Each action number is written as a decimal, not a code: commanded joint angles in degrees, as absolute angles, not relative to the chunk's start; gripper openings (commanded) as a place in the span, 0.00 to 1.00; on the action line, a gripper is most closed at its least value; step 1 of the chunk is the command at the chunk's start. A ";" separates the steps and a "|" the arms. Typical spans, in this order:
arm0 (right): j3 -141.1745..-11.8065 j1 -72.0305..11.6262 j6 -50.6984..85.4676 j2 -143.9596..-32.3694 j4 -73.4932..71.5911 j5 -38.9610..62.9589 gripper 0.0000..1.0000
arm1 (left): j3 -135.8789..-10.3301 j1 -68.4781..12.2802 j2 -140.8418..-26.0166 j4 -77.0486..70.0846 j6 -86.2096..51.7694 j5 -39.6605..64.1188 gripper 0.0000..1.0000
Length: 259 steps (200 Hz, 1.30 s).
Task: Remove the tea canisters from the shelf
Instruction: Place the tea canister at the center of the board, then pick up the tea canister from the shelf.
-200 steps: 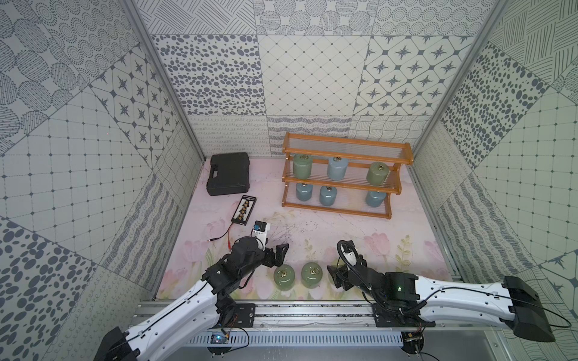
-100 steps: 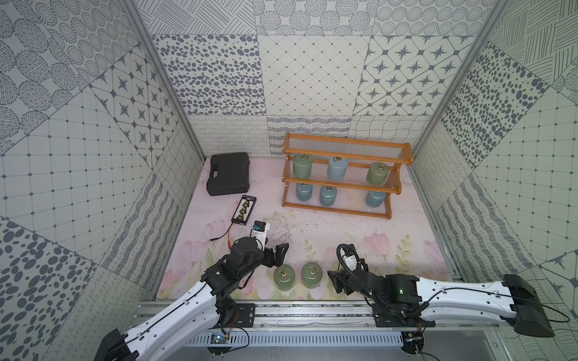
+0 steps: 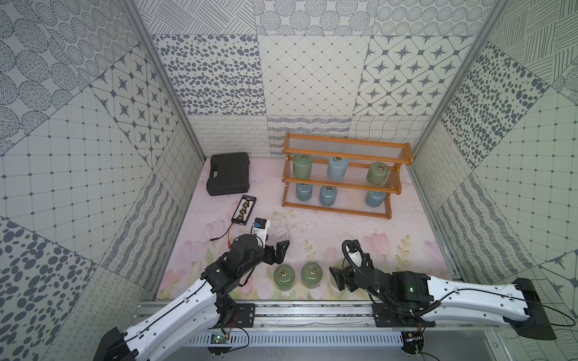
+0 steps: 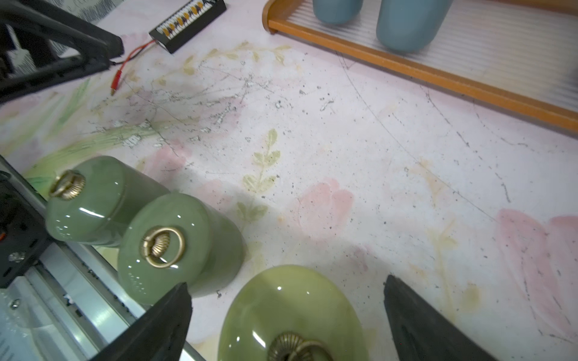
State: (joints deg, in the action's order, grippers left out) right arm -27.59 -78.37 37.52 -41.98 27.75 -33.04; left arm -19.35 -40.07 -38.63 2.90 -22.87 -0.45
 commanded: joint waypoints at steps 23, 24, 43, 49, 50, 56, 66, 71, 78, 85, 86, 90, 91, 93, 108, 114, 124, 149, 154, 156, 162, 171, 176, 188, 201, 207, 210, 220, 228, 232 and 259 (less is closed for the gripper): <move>-35.30 -75.09 28.57 -39.35 28.62 -37.97 0.99 | -27.19 -39.88 -47.41 1.02 -17.70 0.20 1.00; -35.40 -74.90 28.39 -39.36 28.59 -37.88 0.99 | -27.35 -39.80 -47.79 0.95 -17.59 0.28 1.00; -36.38 -66.92 24.80 -38.89 27.24 -33.24 0.99 | -31.05 -39.90 -53.28 -0.38 -15.83 0.57 1.00; -36.56 -63.69 23.84 -38.72 26.53 -31.06 0.99 | -32.20 -39.82 -55.08 -1.12 -15.30 0.53 1.00; -36.56 -63.00 23.70 -38.69 26.40 -30.78 0.99 | -32.36 -39.86 -55.36 -1.18 -15.21 0.48 1.00; -36.54 -59.50 22.85 -38.53 25.54 -28.72 0.99 | -33.44 -39.82 -56.95 -1.84 -14.68 0.38 1.00; -36.48 -53.50 21.08 -38.43 23.61 -25.45 0.99 | -35.12 -39.81 -59.66 -3.05 -13.88 0.13 1.00; -36.41 -50.70 20.27 -38.52 22.60 -23.92 0.99 | -35.76 -39.86 -60.96 -3.69 -13.50 0.10 1.00; -36.46 -46.95 19.07 -38.75 20.81 -21.83 0.99 | -36.77 -39.77 -62.66 -4.47 -13.45 0.02 1.00; -36.76 -43.68 17.82 -39.38 19.23 -19.81 1.00 | -37.51 -39.79 -64.23 -5.63 -13.37 0.19 1.00; -36.84 -43.24 17.66 -39.55 19.06 -19.57 0.99 | -37.57 -39.80 -64.50 -5.80 -13.36 0.27 1.00; -37.07 -41.46 17.02 -40.16 18.30 -18.63 0.99 | -37.89 -39.79 -65.41 -6.55 -13.30 0.55 1.00; -37.13 -41.12 16.90 -40.34 18.07 -18.41 0.99 | -37.98 -39.80 -65.57 -6.79 -13.33 0.54 1.00; -37.27 -40.25 16.57 -40.63 17.72 -17.87 0.99 | -38.08 -39.81 -65.99 -7.12 -13.29 0.71 1.00; -38.56 -34.18 14.63 -44.11 15.23 -14.19 0.99 | -39.24 -39.75 -69.26 -9.38 -13.01 1.31 1.00; -39.14 -31.67 13.93 -45.73 14.14 -12.30 0.99 | -39.79 -39.72 -70.54 -9.72 -12.93 1.24 1.00; -39.89 -28.05 13.16 -48.14 12.39 -9.56 1.00 | -40.76 -39.78 -72.29 -10.06 -12.75 0.95 1.00; -40.55 -20.77 11.86 -52.32 7.43 -5.77 1.00 | -41.43 -39.68 -74.48 -12.43 -13.30 0.46 1.00; -40.52 -19.44 11.66 -52.99 6.54 -5.07 1.00 | -41.32 -39.68 -74.57 -13.09 -13.43 0.43 1.00; -40.50 -19.01 11.59 -53.24 6.21 -4.74 1.00 | -41.27 -39.72 -74.65 -13.34 -13.49 0.39 1.00; -40.49 -17.47 11.40 -54.15 5.21 -4.04 1.00 | -41.10 -39.70 -74.86 -13.96 -13.60 0.46 1.00; -40.41 -15.65 11.09 -55.35 3.61 -2.81 1.00 | -40.88 -39.71 -75.21 -14.80 -13.70 0.60 1.00; -40.36 -14.73 10.91 -55.94 2.78 -2.27 1.00 | -40.79 -39.69 -75.45 -15.11 -13.71 0.68 1.00; -40.11 -12.80 10.18 -57.05 0.49 -0.80 1.00 | -40.78 -39.63 -76.06 -15.47 -13.63 1.01 1.00; -40.01 -11.07 8.95 -58.10 -2.22 0.52 1.00 | -40.94 -39.65 -76.70 -15.51 -13.62 1.18 1.00; -40.12 -10.19 8.27 -58.75 -3.22 1.29 1.00 | -40.96 -39.64 -77.11 -15.60 -13.63 1.14 1.00; -40.16 -9.81 8.08 -58.99 -3.57 1.58 1.00 | -40.96 -39.62 -77.14 -15.68 -13.69 1.18 1.00; -40.69 -8.69 7.31 -60.35 -4.73 2.03 1.00 | -40.89 -39.59 -77.57 -16.03 -13.86 1.21 1.00; -40.98 -7.74 6.57 -61.50 -5.84 2.89 1.00 | -40.83 -39.64 -77.76 -16.37 -14.02 1.11 1.00; -41.11 -7.38 6.24 -62.02 -6.40 3.21 1.00 | -40.74 -39.59 -77.78 -16.63 -14.06 0.98 1.00; -42.02 -5.59 4.85 -65.69 -9.92 4.25 1.00 | -40.04 -39.63 -78.06 -18.27 -14.39 0.82 1.00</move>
State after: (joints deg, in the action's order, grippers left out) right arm -39.59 -6.90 7.84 -63.24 -2.22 1.52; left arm -40.23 -39.99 -77.56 -12.23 -14.85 0.08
